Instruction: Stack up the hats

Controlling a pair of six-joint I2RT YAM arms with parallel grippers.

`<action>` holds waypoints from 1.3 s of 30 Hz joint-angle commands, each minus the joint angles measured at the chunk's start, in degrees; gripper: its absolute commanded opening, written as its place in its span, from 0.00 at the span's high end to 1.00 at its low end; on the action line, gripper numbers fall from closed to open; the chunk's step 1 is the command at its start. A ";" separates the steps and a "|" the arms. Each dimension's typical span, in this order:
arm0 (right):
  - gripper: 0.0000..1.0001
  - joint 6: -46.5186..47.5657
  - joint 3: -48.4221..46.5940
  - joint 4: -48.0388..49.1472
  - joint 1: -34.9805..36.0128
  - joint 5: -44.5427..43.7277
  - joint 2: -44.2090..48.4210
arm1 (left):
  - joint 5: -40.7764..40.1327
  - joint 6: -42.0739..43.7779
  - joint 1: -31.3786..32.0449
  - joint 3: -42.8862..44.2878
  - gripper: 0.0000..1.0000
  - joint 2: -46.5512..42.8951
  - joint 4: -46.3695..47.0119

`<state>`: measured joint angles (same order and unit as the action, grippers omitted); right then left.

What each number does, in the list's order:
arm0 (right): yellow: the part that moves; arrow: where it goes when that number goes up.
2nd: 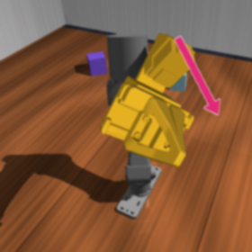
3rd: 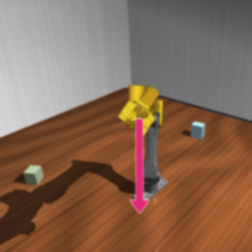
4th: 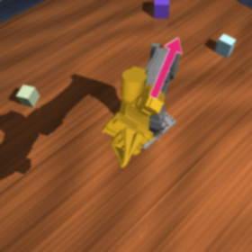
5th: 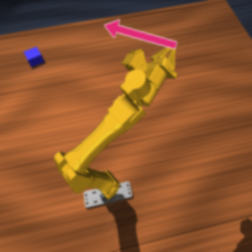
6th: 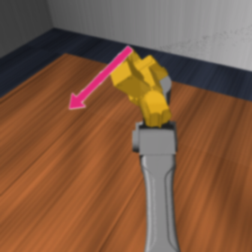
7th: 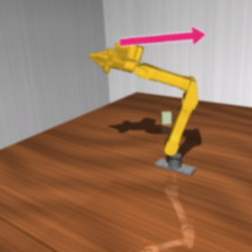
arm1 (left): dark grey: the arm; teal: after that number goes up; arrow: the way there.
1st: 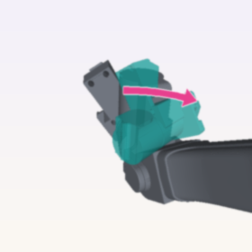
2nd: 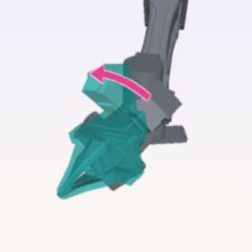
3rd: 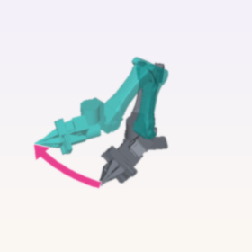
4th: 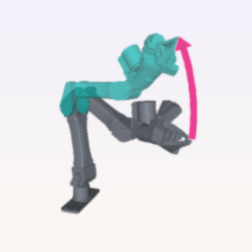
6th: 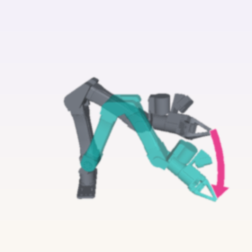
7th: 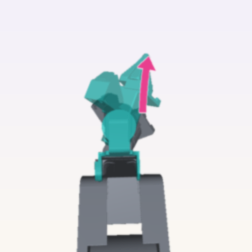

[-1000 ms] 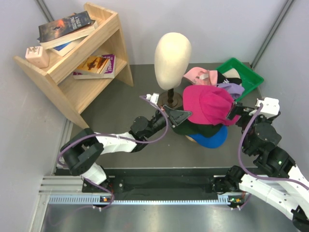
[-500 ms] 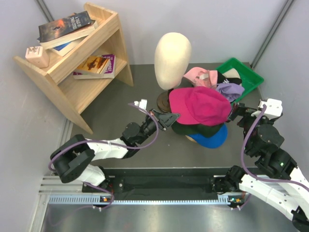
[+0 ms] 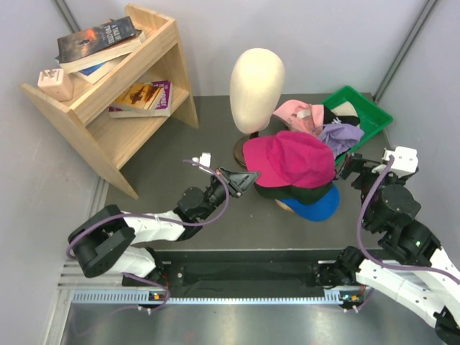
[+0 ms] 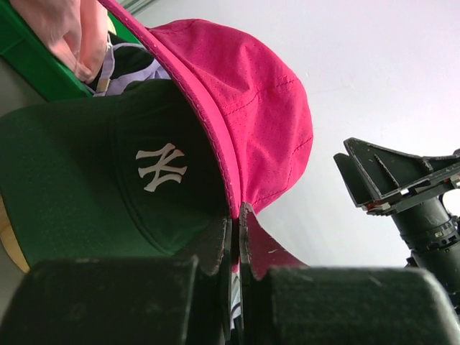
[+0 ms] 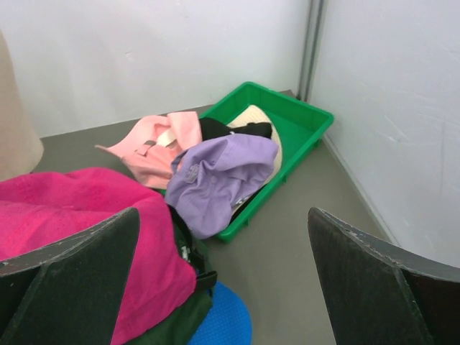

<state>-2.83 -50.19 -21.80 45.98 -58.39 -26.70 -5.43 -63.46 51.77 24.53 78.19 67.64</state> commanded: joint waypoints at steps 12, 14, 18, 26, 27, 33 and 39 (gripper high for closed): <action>0.18 -10.00 5.46 4.93 0.17 20.66 -3.45 | -0.54 -1.58 -0.44 -1.86 1.00 -0.50 -0.92; 0.19 -11.22 6.16 4.23 0.17 22.96 -3.45 | -0.46 -1.32 -0.61 -2.03 1.00 -1.02 -1.28; 0.21 -11.85 7.04 1.51 0.17 24.55 -3.62 | 0.24 -1.40 -0.88 -2.04 1.00 -1.29 -1.72; 0.29 -12.28 8.54 -0.08 0.08 25.43 -6.17 | 1.04 -1.67 -0.88 -1.77 1.00 -0.50 -2.33; 0.29 -12.55 8.27 -0.34 0.08 25.26 -6.69 | 1.04 -1.58 -0.79 -1.42 1.00 -0.50 -2.86; 0.21 -13.43 6.35 -2.80 0.08 25.08 -5.56 | 1.74 -0.17 -0.88 -0.02 1.00 -0.50 -8.83; 0.09 -13.34 3.79 -4.65 0.17 26.13 -1.09 | 3.40 2.11 -0.88 1.83 1.00 -0.41 -13.83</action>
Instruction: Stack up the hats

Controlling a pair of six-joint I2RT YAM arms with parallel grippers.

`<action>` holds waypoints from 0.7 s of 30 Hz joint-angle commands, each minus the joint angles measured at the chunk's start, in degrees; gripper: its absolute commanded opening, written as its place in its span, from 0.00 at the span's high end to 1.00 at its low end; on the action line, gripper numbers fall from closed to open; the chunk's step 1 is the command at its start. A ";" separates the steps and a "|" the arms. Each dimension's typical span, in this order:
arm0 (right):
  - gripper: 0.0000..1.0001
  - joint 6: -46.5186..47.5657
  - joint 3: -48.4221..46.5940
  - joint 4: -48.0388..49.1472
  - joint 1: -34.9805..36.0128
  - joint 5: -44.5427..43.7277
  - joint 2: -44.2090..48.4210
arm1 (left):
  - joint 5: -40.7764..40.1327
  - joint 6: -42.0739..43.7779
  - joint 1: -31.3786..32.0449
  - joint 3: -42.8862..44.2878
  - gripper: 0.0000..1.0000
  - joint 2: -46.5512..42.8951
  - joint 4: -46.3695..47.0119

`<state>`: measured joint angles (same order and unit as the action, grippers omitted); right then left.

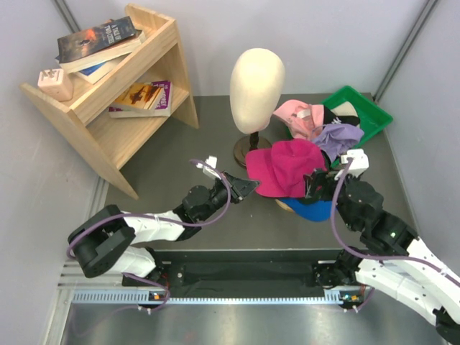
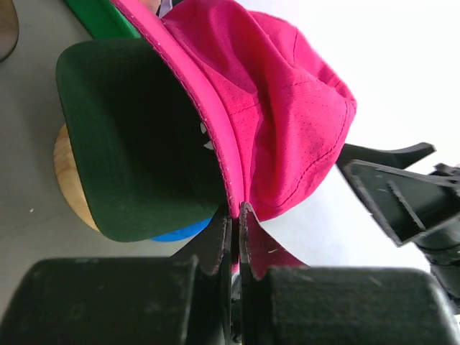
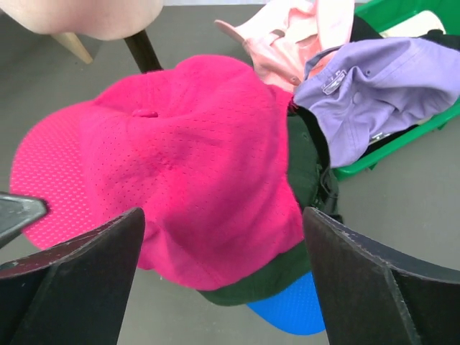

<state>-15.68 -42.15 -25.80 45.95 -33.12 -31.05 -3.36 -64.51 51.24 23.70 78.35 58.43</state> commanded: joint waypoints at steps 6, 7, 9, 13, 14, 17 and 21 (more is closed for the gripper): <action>0.18 -1.46 -5.05 -1.01 -0.25 -3.25 0.83 | 3.09 5.01 -0.35 4.07 1.00 0.49 -6.14; 0.19 -1.46 -4.96 -0.05 -0.69 -4.22 0.12 | 3.09 5.36 -0.35 4.07 1.00 0.58 -6.14; 0.21 -0.93 -4.35 1.45 -4.35 -2.84 -1.55 | 3.09 5.71 -0.36 4.07 1.00 0.58 -6.14; 0.26 -0.31 -2.77 6.10 -20.60 16.03 -3.05 | 3.09 6.24 -0.27 4.16 1.00 0.05 -6.14; 0.27 -0.57 -2.15 7.94 -24.03 23.47 -2.88 | 3.09 6.33 -0.35 4.16 1.00 -0.12 -6.40; 0.28 -2.51 -0.39 9.54 -33.37 33.00 -1.39 | 3.09 6.68 -0.35 4.42 1.00 -0.74 -7.02; 0.34 -4.27 2.15 8.58 -38.22 37.08 0.37 | 3.09 7.21 -0.35 4.77 1.00 -0.91 -7.37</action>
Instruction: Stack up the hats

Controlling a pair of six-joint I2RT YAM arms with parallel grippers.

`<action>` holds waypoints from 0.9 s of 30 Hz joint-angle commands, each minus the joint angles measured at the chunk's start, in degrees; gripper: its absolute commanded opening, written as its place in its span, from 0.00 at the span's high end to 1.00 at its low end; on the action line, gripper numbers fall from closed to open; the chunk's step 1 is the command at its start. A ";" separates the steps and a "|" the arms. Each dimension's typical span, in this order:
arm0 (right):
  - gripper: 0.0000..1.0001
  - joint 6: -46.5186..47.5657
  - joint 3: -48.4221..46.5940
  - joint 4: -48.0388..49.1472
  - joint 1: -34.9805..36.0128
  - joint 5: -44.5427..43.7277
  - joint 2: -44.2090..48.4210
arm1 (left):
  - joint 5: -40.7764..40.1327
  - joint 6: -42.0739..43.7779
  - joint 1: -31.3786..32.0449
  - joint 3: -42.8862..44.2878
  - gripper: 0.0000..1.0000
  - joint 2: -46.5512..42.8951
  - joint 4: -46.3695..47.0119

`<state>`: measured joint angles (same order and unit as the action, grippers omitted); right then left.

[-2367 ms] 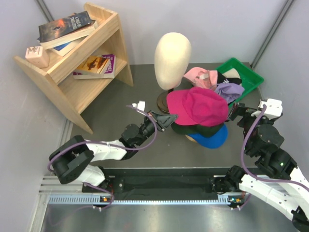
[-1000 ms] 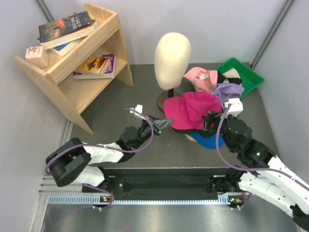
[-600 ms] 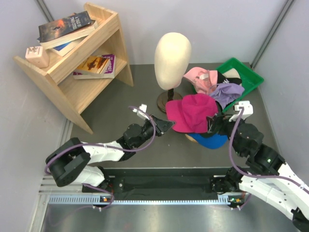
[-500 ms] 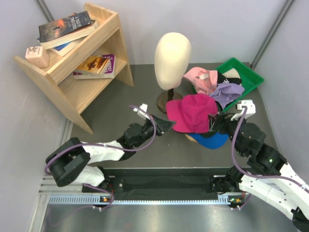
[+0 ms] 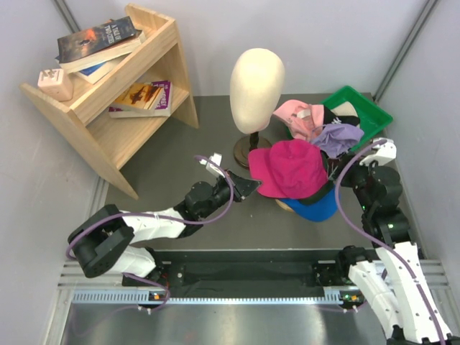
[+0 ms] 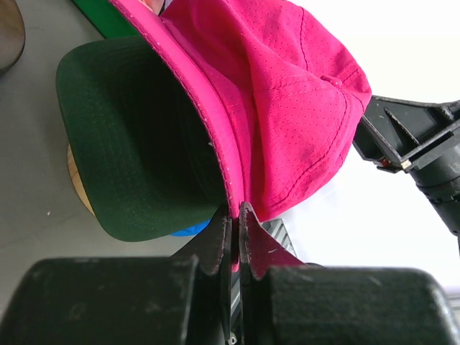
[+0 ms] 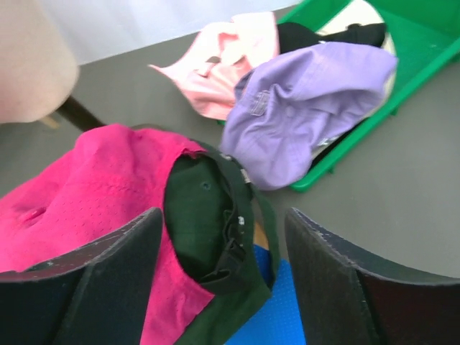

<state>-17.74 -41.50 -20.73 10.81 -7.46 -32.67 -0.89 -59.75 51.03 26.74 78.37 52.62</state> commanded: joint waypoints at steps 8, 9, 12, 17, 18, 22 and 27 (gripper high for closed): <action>0.40 -2.57 4.93 1.84 -4.30 12.48 2.43 | 0.62 2.53 -0.14 1.82 1.00 -1.29 -0.94; 0.41 -2.30 5.19 1.23 -4.30 12.04 2.52 | 0.62 2.70 -0.14 1.91 1.00 -1.37 -0.94; 0.43 -2.13 5.90 0.61 -4.39 10.89 3.13 | 0.36 3.23 -0.05 2.17 1.00 -2.08 -1.55; 0.45 -1.78 6.25 -0.27 -4.57 9.66 3.66 | 0.27 3.41 -0.14 2.17 1.00 -2.95 -1.73; 0.45 -1.69 6.25 -0.36 -4.66 9.40 3.57 | 0.27 3.41 -0.14 2.17 1.00 -3.04 -1.73; 0.47 -1.43 6.78 -0.80 -5.01 8.17 4.36 | 0.01 3.67 -0.14 1.91 1.00 -3.75 -1.91; 0.49 -1.25 6.43 -1.51 -5.53 7.82 4.98 | -0.08 3.93 -0.14 2.00 1.00 -4.19 -2.17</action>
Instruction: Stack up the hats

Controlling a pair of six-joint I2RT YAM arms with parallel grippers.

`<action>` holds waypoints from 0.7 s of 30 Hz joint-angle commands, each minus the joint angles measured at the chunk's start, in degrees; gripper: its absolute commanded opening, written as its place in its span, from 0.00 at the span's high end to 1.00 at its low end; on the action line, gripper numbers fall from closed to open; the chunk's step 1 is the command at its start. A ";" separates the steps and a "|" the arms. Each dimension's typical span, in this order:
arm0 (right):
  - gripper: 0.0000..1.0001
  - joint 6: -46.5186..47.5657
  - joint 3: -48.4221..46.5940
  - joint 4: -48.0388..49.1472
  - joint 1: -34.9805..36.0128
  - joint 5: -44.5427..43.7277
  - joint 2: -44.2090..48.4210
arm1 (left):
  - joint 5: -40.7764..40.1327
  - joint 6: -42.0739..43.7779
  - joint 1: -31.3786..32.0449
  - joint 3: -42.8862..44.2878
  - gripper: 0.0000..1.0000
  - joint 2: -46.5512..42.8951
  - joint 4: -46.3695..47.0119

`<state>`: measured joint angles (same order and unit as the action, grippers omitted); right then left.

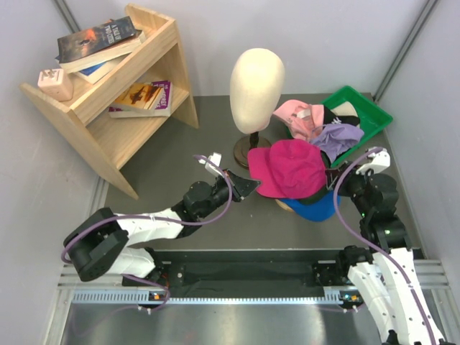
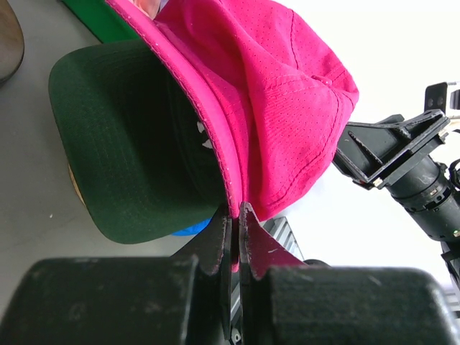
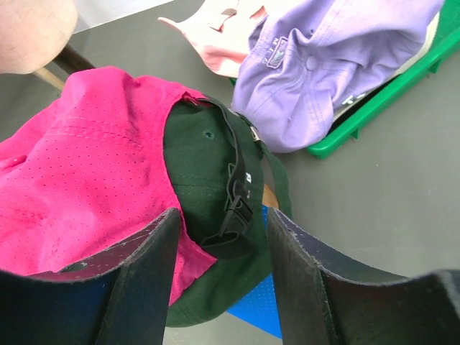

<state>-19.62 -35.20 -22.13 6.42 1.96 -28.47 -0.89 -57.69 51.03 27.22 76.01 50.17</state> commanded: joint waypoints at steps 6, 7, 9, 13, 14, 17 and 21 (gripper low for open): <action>0.51 1.51 0.04 -0.28 -1.49 -1.60 0.61 | -0.17 1.97 -0.14 1.43 1.00 -2.00 0.36; 0.52 1.42 0.57 -0.19 -1.67 -1.60 -0.18 | -0.08 1.88 -0.14 1.43 1.00 -2.09 0.54; 0.52 1.34 0.92 0.42 -1.67 -0.82 -0.71 | 0.09 1.88 -0.14 1.60 1.00 -2.09 0.72; 0.55 0.81 1.10 0.51 -1.76 -1.08 -1.15 | 0.27 2.14 -0.05 2.04 1.00 -2.18 0.54; 0.56 0.72 1.10 0.34 -1.76 -1.08 -1.15 | 0.36 2.32 -0.14 2.13 1.00 -2.18 0.45; 0.65 0.54 1.10 -0.80 -1.76 -1.43 -1.41 | 0.36 2.41 -0.14 2.48 1.00 -2.18 0.37; 0.96 0.11 0.66 -1.51 -1.76 -3.52 -3.25 | 0.18 2.41 -0.14 2.57 1.00 -2.18 0.36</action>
<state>-19.33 -34.09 -22.81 5.56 1.17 -29.93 -0.71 -56.80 51.03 27.64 75.48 49.45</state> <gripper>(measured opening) 0.166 0.048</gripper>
